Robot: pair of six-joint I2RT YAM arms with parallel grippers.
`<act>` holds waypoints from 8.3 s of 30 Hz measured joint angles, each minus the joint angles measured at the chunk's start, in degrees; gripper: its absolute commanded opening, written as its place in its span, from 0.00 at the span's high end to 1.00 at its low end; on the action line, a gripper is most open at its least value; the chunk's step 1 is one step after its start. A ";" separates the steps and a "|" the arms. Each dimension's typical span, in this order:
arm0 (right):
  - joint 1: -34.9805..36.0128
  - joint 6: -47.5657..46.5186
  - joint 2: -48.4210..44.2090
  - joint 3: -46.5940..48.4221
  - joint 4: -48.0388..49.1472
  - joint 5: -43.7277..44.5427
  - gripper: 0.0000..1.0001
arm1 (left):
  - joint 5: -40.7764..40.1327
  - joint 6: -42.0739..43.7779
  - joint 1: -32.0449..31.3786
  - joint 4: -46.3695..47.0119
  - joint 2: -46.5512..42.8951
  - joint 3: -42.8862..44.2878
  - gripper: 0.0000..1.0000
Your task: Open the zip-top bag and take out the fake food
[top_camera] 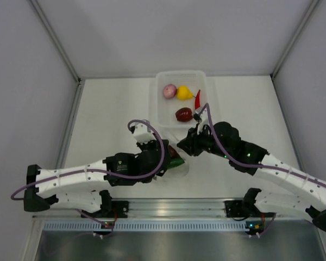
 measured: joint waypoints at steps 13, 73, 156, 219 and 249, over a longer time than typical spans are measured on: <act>12.37 3.39 -7.17 -4.11 0.24 15.65 0.82 | 0.46 -1.57 0.00 -0.02 8.07 4.94 1.00; 0.52 24.92 32.17 -8.87 15.26 20.28 0.37 | 2.36 -9.27 -2.91 1.22 17.70 1.57 1.00; 13.92 -5.07 2.73 -17.14 30.73 41.99 1.00 | -4.22 -16.15 -3.50 1.49 13.35 -6.97 1.00; -23.91 -13.90 26.82 26.80 4.17 10.71 0.58 | -3.63 -2.93 -2.93 1.20 0.48 -1.90 1.00; 2.93 16.13 2.21 -4.85 -1.51 12.31 0.75 | -6.05 -22.60 -2.91 1.18 10.88 2.60 1.00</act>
